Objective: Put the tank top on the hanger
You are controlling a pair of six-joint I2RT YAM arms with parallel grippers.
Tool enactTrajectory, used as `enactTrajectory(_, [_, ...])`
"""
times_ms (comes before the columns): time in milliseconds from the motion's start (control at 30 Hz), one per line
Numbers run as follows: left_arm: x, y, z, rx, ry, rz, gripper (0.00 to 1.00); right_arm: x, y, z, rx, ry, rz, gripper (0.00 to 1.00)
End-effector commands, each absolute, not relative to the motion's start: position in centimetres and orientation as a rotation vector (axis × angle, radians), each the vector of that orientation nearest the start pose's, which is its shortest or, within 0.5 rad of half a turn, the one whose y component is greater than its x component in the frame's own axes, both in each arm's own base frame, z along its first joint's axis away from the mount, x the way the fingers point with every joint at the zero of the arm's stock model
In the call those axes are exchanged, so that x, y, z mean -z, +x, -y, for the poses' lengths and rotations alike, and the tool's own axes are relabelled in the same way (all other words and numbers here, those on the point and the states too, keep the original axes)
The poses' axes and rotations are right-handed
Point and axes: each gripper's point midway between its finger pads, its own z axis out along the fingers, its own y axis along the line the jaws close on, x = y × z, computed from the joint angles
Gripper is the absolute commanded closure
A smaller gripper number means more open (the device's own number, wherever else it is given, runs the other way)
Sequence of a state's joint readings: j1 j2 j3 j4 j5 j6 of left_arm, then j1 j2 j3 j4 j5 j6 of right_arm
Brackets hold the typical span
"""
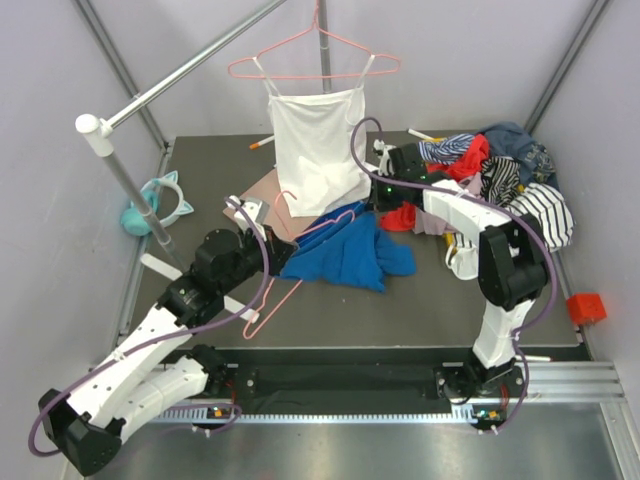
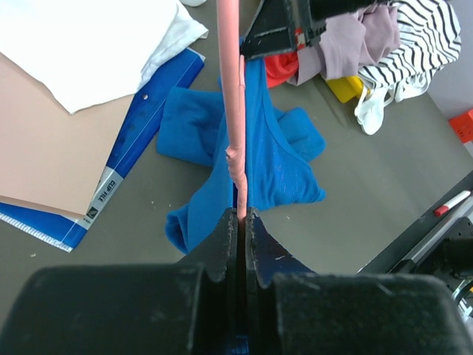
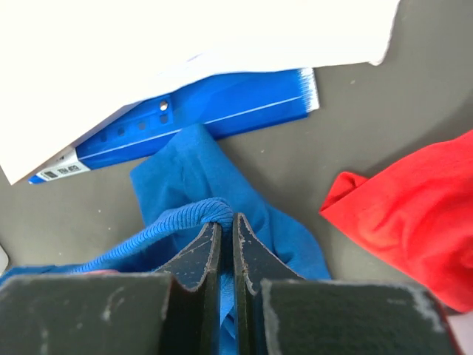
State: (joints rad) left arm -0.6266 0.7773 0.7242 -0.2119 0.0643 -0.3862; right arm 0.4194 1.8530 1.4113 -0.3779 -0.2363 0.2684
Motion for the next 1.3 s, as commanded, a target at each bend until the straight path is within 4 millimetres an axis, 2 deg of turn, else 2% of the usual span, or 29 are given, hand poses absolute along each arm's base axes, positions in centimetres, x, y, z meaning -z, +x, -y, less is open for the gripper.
enactTrajectory(0, [-26.6,23.4,20.8,0.781,0.313,-1.823,1.0,-13.6,43.6,-22.8,-0.54,-0.314,-2.364,1.0])
enactTrajectory(100, [-26.4,23.5,20.8,0.779,0.309,-1.823,1.0,-14.6,43.3,-22.9,-0.551,-0.34,-2.356,1.0])
enactTrajectory(267, [-26.1,23.9,20.7,0.758,0.299,-1.831,1.0,-16.4,41.4,-23.7,-0.609,-0.385,-2.333,1.0])
enactTrajectory(400, [-26.0,24.3,21.2,0.77,0.302,-1.83,1.0,-19.3,39.6,-25.5,-0.635,-0.453,-2.269,1.0])
enactTrajectory(567, [-26.4,24.6,21.9,0.784,0.311,-1.816,1.0,-21.8,39.2,-26.5,-0.651,-0.462,-2.219,1.0])
enactTrajectory(667, [-26.7,24.9,21.9,0.782,0.302,-1.802,1.0,-23.1,38.1,-27.8,-0.686,-0.497,-2.193,1.0])
enactTrajectory(867, [-28.4,25.6,21.9,0.8,0.237,-1.742,1.0,-23.6,34.0,-31.3,-0.849,-0.588,-2.18,1.0])
enactTrajectory(967, [-29.4,26.3,21.2,0.775,0.175,-1.711,1.0,-24.1,31.9,-32.2,-0.888,-0.612,-2.175,1.0])
enactTrajectory(1033, [-30.2,26.7,20.7,0.745,0.143,-1.699,1.0,-23.8,31.2,-32.0,-0.881,-0.589,-2.194,0.99])
enactTrajectory(1067, [-30.5,27.1,20.1,0.713,0.116,-1.691,1.0,-24.4,30.8,-31.7,-0.883,-0.582,-2.182,0.99])
enactTrajectory(1267, [-33.1,26.9,18.7,0.697,0.063,-1.61,1.0,-24.3,30.1,-30.3,-0.844,-0.549,-2.19,0.91])
